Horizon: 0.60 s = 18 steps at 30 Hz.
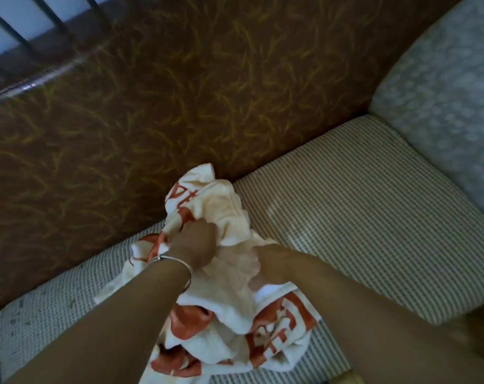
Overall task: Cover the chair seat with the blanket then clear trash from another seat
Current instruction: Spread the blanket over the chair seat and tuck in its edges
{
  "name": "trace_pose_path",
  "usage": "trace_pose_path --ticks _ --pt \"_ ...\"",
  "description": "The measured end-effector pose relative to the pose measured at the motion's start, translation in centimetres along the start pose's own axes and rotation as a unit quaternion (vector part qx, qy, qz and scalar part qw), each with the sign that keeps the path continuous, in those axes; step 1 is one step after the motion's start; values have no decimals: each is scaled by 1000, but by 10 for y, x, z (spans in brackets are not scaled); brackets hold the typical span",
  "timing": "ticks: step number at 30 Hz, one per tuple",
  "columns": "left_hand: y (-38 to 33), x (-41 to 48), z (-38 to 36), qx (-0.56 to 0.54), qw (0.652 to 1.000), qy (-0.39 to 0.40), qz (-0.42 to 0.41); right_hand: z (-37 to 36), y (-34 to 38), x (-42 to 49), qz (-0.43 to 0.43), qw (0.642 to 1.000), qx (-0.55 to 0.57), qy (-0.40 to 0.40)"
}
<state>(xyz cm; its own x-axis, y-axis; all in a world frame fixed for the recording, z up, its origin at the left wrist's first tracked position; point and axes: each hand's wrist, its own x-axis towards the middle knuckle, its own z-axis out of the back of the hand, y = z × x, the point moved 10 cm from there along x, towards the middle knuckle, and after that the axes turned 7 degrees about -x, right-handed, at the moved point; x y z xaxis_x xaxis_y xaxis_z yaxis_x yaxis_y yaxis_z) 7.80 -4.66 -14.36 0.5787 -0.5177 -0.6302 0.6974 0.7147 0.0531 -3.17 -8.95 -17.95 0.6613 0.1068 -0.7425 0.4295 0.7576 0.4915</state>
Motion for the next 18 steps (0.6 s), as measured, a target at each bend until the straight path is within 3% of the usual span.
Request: trace_pose_path --ticks 2,4,6,8,10,12,14,15,17,18 --pt "-9 2 11 -35 999 29 -11 -24 -5 5 -12 998 14 61" --pt "-17 0 6 -32 992 116 -48 -37 -3 11 -24 997 35 63" --pt "-15 -12 -14 -14 973 226 -48 -41 4 18 -31 998 56 4" --pt "-8 -20 -29 71 957 273 -69 -32 14 20 -27 994 63 -87" --pt "-5 -17 -35 108 951 280 -81 -17 17 18 -24 984 84 -156" --pt "-14 -8 -19 96 962 232 -104 9 0 10 -45 957 174 -226" --pt "-33 1 15 23 982 147 -115 37 -32 -10 -68 864 401 -298" --pt "-44 6 37 -48 987 90 -122 48 -45 -20 -58 788 525 -316" --pt "-66 9 85 -239 960 -22 -147 63 -69 -36 -6 632 696 -341" --pt "-76 9 105 -339 924 -64 -165 68 -77 -41 13 583 741 -333"
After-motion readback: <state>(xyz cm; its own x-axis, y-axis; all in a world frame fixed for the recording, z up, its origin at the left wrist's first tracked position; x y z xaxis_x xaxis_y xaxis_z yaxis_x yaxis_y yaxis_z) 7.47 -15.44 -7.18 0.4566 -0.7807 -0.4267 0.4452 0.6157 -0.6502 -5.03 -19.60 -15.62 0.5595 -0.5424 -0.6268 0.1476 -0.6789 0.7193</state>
